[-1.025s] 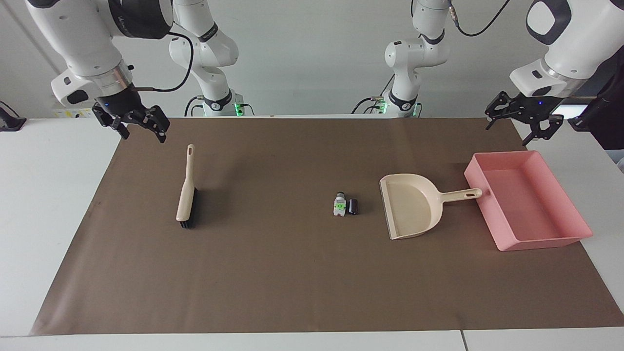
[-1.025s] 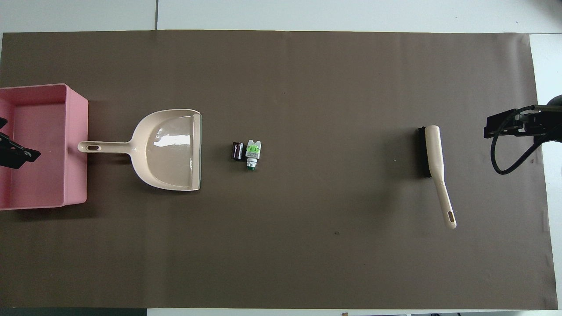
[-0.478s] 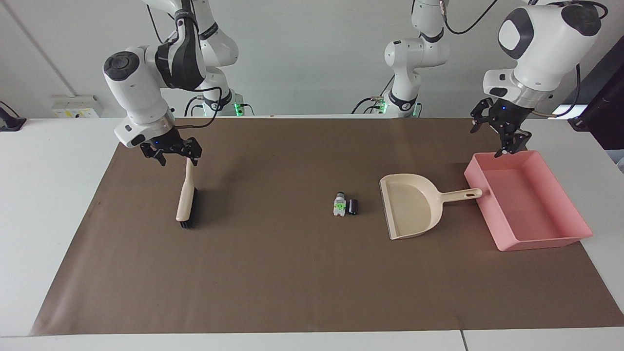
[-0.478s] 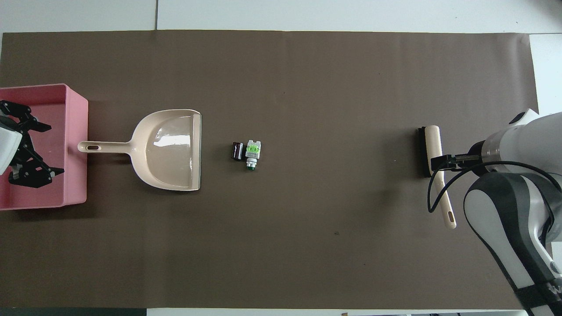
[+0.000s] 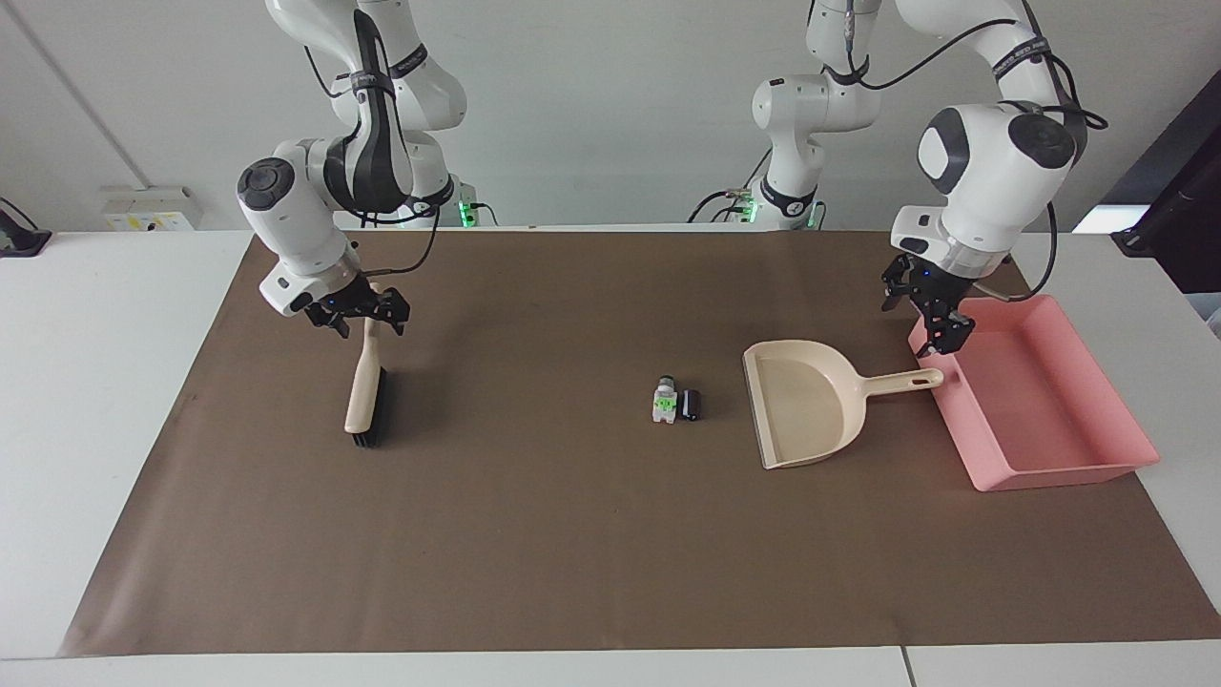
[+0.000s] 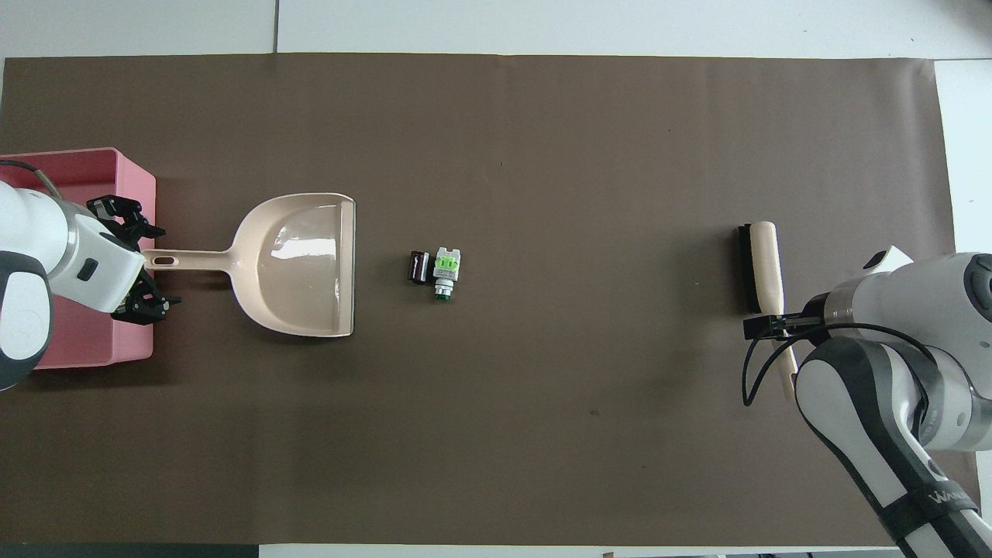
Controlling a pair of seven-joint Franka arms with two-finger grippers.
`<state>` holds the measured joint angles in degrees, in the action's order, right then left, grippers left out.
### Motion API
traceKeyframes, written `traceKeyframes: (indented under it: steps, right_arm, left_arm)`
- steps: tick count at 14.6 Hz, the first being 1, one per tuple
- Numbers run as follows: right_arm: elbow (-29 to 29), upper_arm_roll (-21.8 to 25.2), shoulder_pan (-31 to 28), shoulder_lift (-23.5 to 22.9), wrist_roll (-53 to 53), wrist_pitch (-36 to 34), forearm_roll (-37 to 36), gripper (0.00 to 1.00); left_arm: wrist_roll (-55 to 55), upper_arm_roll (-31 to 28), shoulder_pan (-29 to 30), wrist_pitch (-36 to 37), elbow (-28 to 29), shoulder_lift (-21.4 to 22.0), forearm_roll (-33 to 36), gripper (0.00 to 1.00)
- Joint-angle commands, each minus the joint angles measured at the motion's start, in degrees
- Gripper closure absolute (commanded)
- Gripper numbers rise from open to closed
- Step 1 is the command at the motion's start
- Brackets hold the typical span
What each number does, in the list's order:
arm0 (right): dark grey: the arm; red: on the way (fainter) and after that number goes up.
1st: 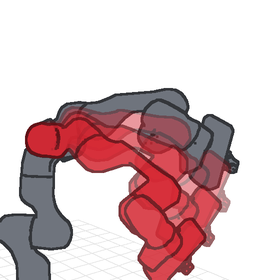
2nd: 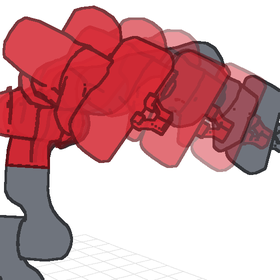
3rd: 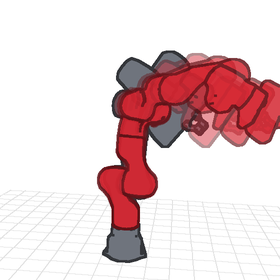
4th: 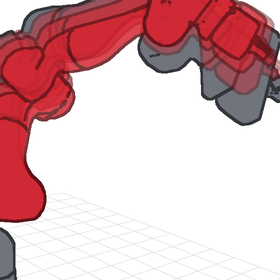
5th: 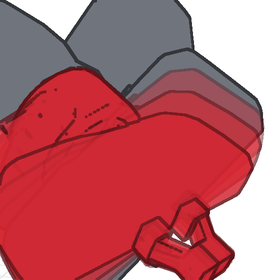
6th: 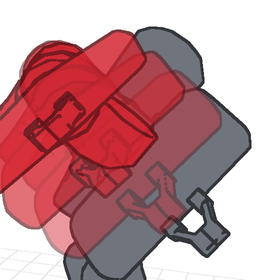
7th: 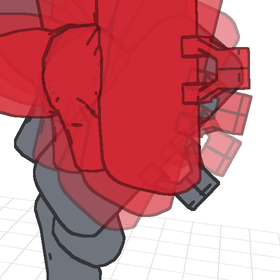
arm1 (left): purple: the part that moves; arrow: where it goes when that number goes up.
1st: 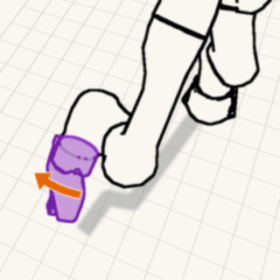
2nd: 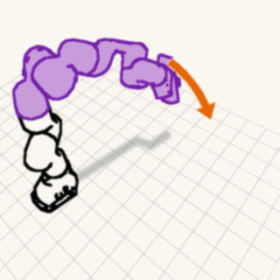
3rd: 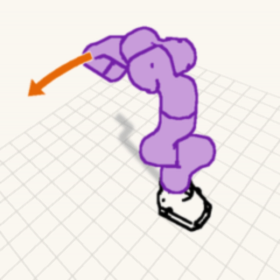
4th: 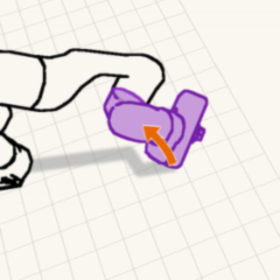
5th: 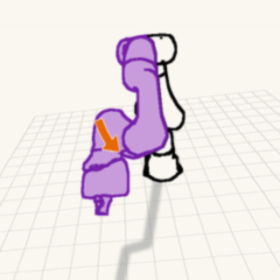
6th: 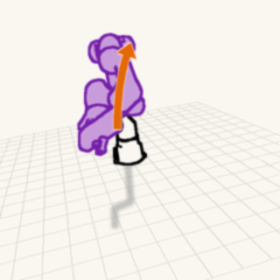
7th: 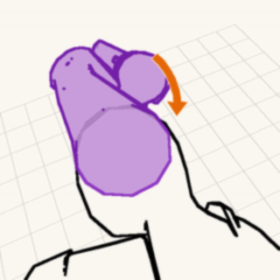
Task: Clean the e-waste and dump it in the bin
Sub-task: 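Grasp the dustpan handle with the left gripper while the right gripper grasps the brush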
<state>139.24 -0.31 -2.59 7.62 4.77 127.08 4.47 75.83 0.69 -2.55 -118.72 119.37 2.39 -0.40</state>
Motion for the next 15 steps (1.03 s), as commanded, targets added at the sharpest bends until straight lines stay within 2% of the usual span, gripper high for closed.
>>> traceKeyframes:
  steps: [1, 3, 7, 9, 13, 14, 15]
  right_arm:
    - [3.83, -0.22, -0.93, 2.66, 1.90, 1.41, 1.42, 0.01]
    - [4.63, -0.13, -0.93, 3.19, 1.90, 1.50, 1.42, 0.01]
    - [4.55, 0.04, -1.01, 3.19, 4.35, 1.50, 0.81, 0.02]
    - [4.63, 0.04, -1.28, 3.19, 4.89, 1.50, 0.19, 0.03]
    - [4.63, -0.05, -2.50, 2.84, 4.19, 1.86, -0.25, 0.06]
    - [4.63, -0.05, -2.16, 2.75, 2.54, 1.94, -0.25, 0.07]
    - [4.63, -0.05, -1.81, 2.75, 1.22, 1.94, -0.34, 0.08]
  left_arm:
    - [1.43, -0.61, -0.44, -5.54, 1.04, -4.48, -0.04, 0.01]
    - [1.60, -0.52, -0.44, -8.01, 1.04, -7.74, -0.04, 0.01]
    - [1.87, -0.61, -1.48, -9.86, 1.21, -9.77, 0.05, 0.02]
    - [1.87, -0.61, -2.28, -10.30, 2.79, -9.95, 4.24, 0.02]
    - [1.69, -0.61, -2.63, -10.39, 3.76, -9.60, 4.79, 0.05]
    - [1.52, -0.61, -2.72, -10.39, 3.76, -9.60, 4.79, 0.07]
    - [1.26, -0.61, -2.72, -10.39, 3.68, -9.60, 4.79, 0.19]
